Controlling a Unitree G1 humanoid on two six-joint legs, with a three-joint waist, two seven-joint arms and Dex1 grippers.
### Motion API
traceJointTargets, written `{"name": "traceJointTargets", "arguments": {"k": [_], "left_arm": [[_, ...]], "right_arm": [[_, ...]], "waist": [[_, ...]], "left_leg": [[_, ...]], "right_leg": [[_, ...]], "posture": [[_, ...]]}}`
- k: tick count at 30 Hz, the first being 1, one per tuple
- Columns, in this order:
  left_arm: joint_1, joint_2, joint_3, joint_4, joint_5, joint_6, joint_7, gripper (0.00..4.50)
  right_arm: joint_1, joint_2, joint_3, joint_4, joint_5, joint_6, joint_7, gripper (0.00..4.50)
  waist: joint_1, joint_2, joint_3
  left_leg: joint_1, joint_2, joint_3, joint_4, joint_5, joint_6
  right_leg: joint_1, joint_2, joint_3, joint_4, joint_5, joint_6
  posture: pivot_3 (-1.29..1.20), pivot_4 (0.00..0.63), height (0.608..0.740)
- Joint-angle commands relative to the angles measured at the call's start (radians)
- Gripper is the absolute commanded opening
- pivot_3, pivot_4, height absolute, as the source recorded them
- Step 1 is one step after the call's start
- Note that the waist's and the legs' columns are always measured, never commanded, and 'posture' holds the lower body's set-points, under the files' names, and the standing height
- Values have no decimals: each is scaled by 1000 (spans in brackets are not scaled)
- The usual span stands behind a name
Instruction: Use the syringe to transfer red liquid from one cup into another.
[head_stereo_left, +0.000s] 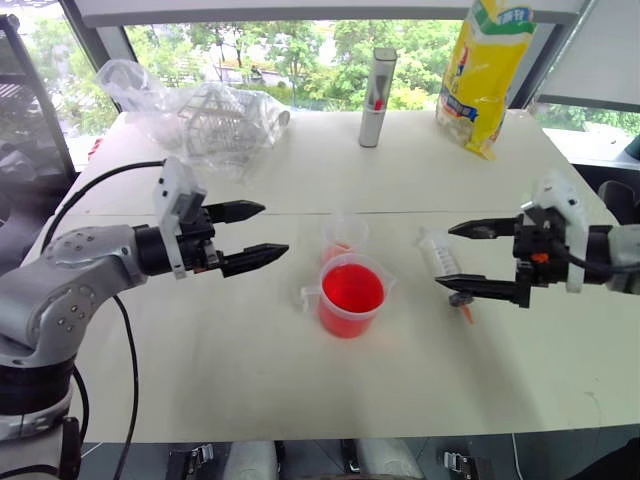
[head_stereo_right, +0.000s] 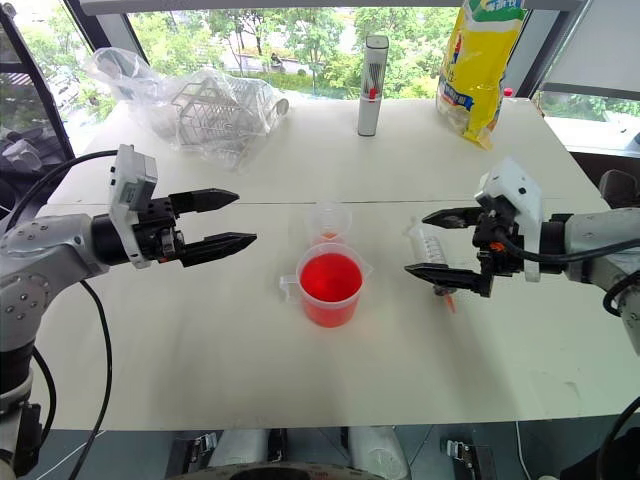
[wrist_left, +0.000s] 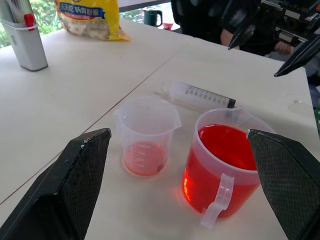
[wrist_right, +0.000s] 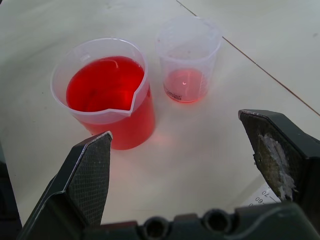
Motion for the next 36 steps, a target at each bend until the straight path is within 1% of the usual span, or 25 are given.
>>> {"name": "traceJointTargets", "arguments": {"k": [1, 6, 9, 11, 13, 16, 19, 22, 23, 25, 29, 36], "left_arm": [[-22, -1, 15, -26, -2, -19, 7, 4500], [-31, -12, -2, -18, 8, -29, 5, 4500], [-43, -22, -18, -8, 29, -44, -4, 4500], [-53, -28, -30, 0, 46, -56, -10, 4500], [-68, -41, -40, 10, 51, -62, -10, 4500], [-71, -53, -53, 14, 65, -75, -14, 4500], [-67, -59, -57, 13, 75, -81, -17, 4500], [-55, -67, -58, 4, 89, -97, -10, 4500], [-50, -68, -55, -1, 92, -102, -7, 4500], [-41, -69, -48, -8, 93, -106, -1, 4500], [-25, -68, -39, -30, 91, -106, 12, 4500], [-8, -54, -22, -54, 84, -98, 27, 4500]], "right_arm": [[-35, -45, -6, -4, -9, 6, -2, 4438], [-95, -54, 27, 22, -42, 31, -62, 4438], [-190, -62, 93, 61, -64, 103, -104, 4438], [-267, -65, 169, 103, -100, 146, -118, 4438], [-366, -63, 286, 156, -153, 232, -131, 4438], [-565, -14, 494, 271, -210, 491, -166, 4438], [-666, 4, 615, 328, -239, 588, -159, 4438], [-787, 115, 706, 519, -271, 756, -227, 4438], [-815, 157, 722, 591, -283, 780, -253, 4438], [-851, 195, 775, 683, -270, 786, -256, 4438], [-880, 313, 789, 841, -296, 786, -326, 4438], [-872, 407, 757, 981, -351, 784, -411, 4438]], "waist": [[0, 0, 0], [-1, 0, 0], [-1, 0, 0], [-3, 0, 0], [-2, 0, 0], [-4, 0, 0], [-1, 0, 0], [-3, 1, 0], [-4, 1, 0], [-2, 1, 0], [0, 1, 0], [-1, 1, -1]], "left_leg": [[0, 0, 0, 0, 0, 0], [0, 0, 0, 0, 0, 0], [1, 0, 1, 0, 0, 0], [1, 0, 1, 0, 0, 0], [2, 0, 2, 0, 0, 0], [1, 0, 2, -1, 0, 0], [1, 0, 2, -1, 0, 0], [-5, 0, 2, 0, 0, 0], [-7, 0, 3, 1, 0, 0], [-9, 0, 3, 1, 0, 0], [-10, 0, 2, 1, 0, 0], [-10, -1, 2, 2, 0, 0]], "right_leg": [[0, 0, 0, 0, 0, 0], [0, 0, 0, 0, 0, 0], [0, 0, 1, 0, 0, 0], [0, 0, 1, 0, 0, 0], [0, 0, 2, 0, 0, -1], [-1, 0, 2, 0, -2, -4], [-3, -1, 3, 1, -2, -4], [-8, 0, 3, 1, -1, -3], [-10, 0, 3, 2, 0, -1], [-11, 0, 3, 2, 0, -1], [-12, 0, 2, 2, 0, -1], [-12, 0, 2, 3, 1, -1]], "posture": [[0, 150, 740], [0, 150, 740], [0, 150, 740], [0, 150, 740], [0, 150, 740], [0, 150, 740], [0, 150, 740], [0, 150, 740], [0, 150, 740], [0, 150, 740], [0, 150, 740], [0, 150, 740]]}}
